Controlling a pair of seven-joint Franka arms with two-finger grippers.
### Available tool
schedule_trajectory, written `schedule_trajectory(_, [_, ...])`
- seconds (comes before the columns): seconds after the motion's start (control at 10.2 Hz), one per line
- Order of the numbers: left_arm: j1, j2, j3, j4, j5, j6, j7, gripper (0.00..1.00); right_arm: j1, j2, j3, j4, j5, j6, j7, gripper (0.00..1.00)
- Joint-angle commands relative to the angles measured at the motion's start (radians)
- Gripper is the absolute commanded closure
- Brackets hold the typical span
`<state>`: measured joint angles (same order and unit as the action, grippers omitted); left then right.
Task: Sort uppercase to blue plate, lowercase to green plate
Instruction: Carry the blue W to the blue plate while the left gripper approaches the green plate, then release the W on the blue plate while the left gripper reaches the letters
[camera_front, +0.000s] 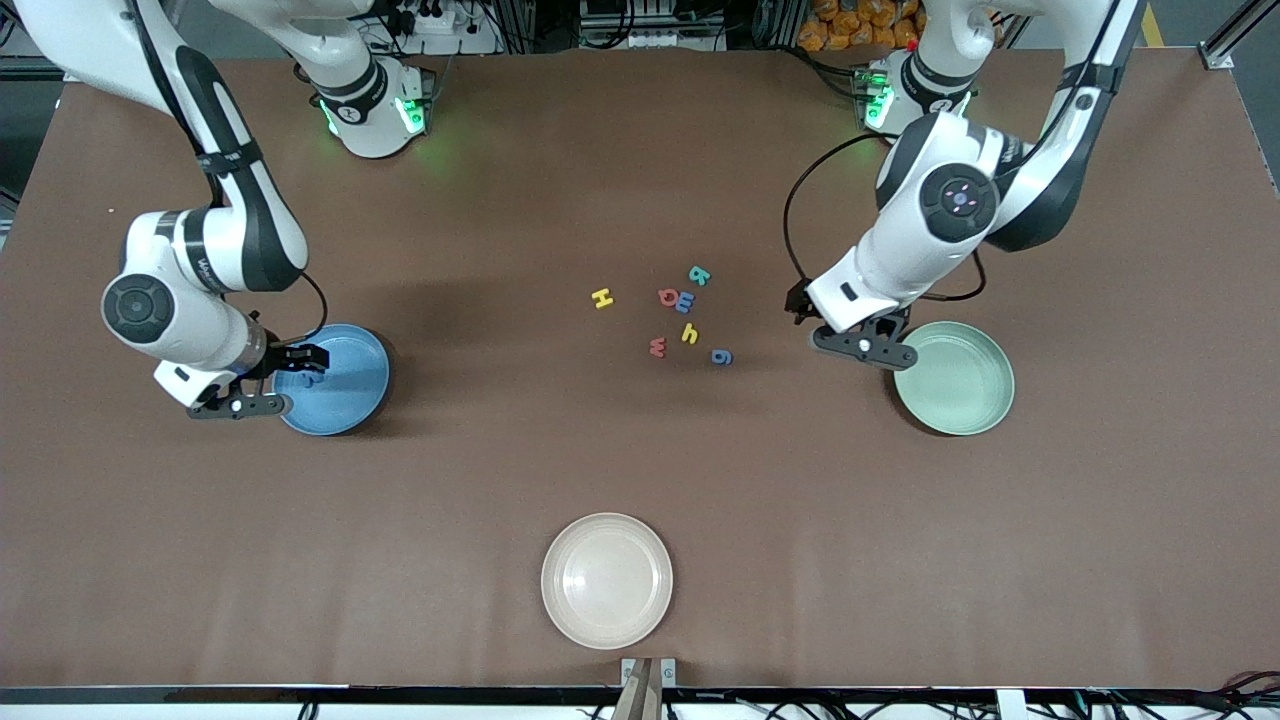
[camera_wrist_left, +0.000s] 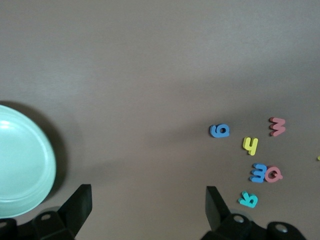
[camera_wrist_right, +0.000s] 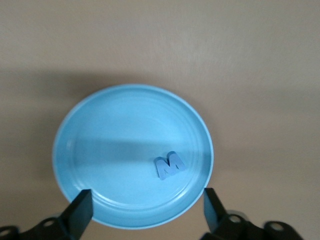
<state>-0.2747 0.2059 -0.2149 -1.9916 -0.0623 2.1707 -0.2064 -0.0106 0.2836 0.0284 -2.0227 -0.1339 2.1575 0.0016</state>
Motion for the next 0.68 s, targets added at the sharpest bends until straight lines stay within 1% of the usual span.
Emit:
schedule_trajectory(0.0, [-0.034, 0.058, -0.006, 0.011, 0.029, 0.061, -0.062, 0.00, 0.116, -0.046, 0.004, 0.183, 0.072, -0.238, 0.009, 0.00])
schedule_trajectory(0.1, [-0.049, 0.082, -0.006, 0.016, 0.032, 0.086, -0.085, 0.00, 0.180, -0.066, 0.013, 0.200, 0.111, -0.252, 0.046, 0.00])
schedule_trajectory(0.2, [-0.067, 0.108, -0.006, 0.019, 0.032, 0.116, -0.099, 0.00, 0.219, -0.072, 0.059, 0.200, 0.143, -0.242, 0.129, 0.00])
schedule_trajectory(0.29, [-0.075, 0.130, -0.006, 0.019, 0.032, 0.148, -0.112, 0.00, 0.257, -0.073, 0.102, 0.200, 0.157, -0.226, 0.220, 0.00])
schedule_trajectory(0.49, [-0.103, 0.167, -0.004, 0.020, 0.045, 0.188, -0.128, 0.00, 0.383, -0.052, 0.134, 0.190, 0.160, -0.139, 0.410, 0.00])
schedule_trajectory(0.59, [-0.106, 0.179, -0.004, 0.022, 0.080, 0.202, -0.157, 0.00, 0.440, -0.032, 0.149, 0.188, 0.165, -0.107, 0.507, 0.00])
